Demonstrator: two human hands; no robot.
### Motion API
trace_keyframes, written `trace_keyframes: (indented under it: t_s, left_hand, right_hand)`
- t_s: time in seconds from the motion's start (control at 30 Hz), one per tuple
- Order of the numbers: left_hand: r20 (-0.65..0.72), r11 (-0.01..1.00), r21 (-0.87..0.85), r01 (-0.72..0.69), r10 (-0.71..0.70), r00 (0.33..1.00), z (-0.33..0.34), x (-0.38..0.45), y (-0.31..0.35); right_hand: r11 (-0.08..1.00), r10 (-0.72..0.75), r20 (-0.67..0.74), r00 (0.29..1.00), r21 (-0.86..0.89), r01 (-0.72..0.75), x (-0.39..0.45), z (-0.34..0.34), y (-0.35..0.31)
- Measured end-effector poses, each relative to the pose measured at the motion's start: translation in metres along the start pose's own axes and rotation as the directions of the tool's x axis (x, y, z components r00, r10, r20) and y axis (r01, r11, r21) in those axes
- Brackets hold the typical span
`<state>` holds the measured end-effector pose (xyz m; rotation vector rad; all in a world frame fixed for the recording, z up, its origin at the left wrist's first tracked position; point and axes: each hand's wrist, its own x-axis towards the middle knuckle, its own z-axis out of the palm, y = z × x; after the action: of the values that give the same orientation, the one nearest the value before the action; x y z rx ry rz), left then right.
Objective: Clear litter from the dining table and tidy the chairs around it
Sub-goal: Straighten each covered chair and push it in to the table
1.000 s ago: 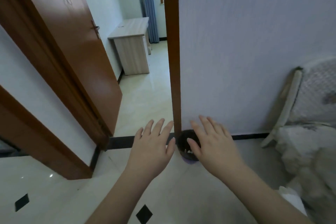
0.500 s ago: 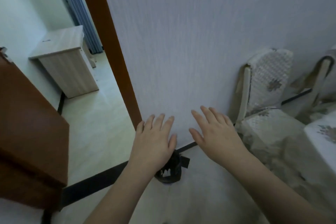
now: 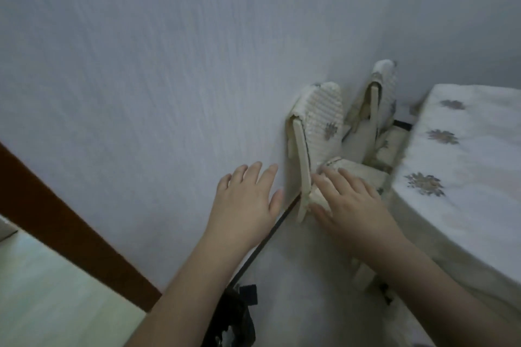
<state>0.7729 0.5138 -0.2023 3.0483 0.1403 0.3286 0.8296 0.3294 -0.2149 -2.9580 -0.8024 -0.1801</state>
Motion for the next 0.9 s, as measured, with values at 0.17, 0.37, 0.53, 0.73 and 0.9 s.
trace_keyframes:
  t_s: [0.17, 0.37, 0.53, 0.73, 0.9]
  left_hand:
    - [-0.029, 0.991, -0.05, -0.12, 0.119, 0.992, 0.017, 0.079, 0.02]
    - [-0.001, 0.979, -0.04, -0.198, 0.198, 0.98, 0.042, 0.174, 0.041]
    - [-0.01, 0.978, -0.003, -0.207, 0.207, 0.978, 0.056, 0.243, 0.048]
    - [0.037, 0.977, -0.035, -0.211, 0.212, 0.977, 0.087, 0.307, 0.039]
    - [0.05, 0.977, -0.051, -0.206, 0.208, 0.977, 0.121, 0.367, 0.017]
  right_hand:
    - [0.992, 0.129, -0.02, 0.991, -0.002, -0.129, 0.038, 0.005, 0.05]
    - [0.979, 0.199, -0.029, 0.98, 0.053, -0.197, 0.098, 0.012, 0.109]
    - [0.972, 0.224, -0.015, 0.974, 0.071, -0.223, 0.146, 0.014, 0.156]
    - [0.966, 0.239, 0.007, 0.971, 0.097, -0.239, 0.202, 0.03, 0.177]
    - [0.965, 0.236, 0.022, 0.971, 0.11, -0.237, 0.26, 0.043, 0.182]
